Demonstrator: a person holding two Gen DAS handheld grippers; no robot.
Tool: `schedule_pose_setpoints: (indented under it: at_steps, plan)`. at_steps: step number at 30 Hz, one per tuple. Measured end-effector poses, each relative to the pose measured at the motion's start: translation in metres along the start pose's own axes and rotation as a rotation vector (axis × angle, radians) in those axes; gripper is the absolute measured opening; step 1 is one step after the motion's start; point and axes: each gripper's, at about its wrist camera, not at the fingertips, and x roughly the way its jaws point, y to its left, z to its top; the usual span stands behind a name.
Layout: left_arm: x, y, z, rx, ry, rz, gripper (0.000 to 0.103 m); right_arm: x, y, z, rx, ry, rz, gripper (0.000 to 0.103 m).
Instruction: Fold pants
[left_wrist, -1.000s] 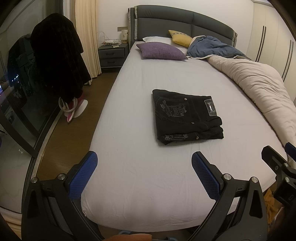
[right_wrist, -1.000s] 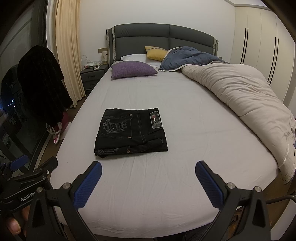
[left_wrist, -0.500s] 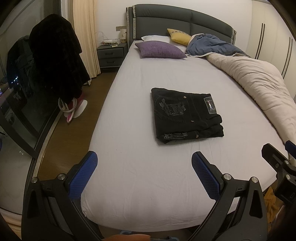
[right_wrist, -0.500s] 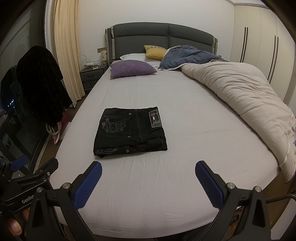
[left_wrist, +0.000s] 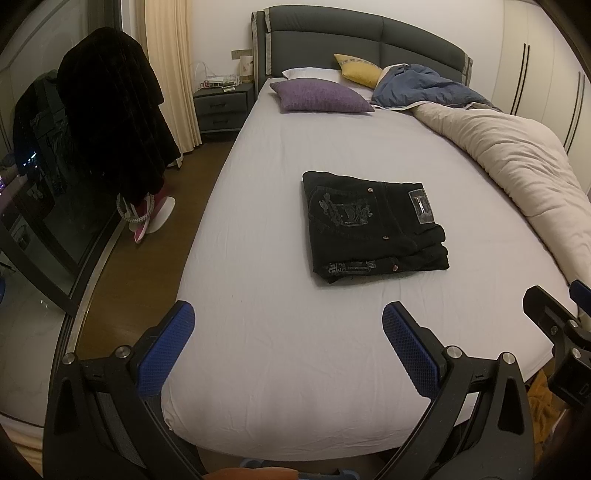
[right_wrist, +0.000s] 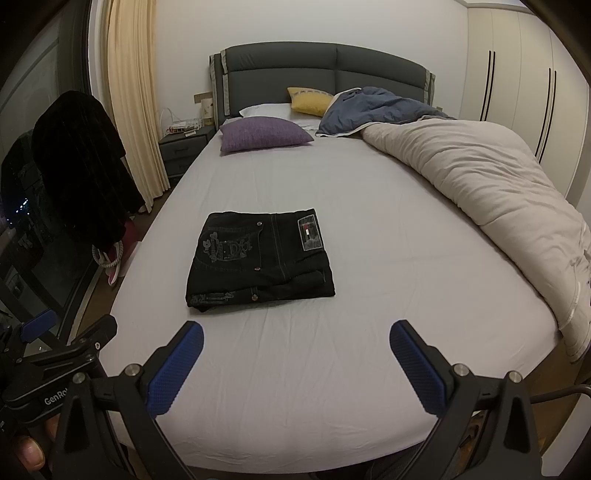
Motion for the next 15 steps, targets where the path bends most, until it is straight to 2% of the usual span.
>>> schedule_pose_setpoints:
  at_steps: [15]
  plan:
    - [0.0082,0.0006,-0.0006,0.014,0.013,0.004,0.103,0.0041,-0.0012,-0.0032,0.004,0.010,0.004,0.103]
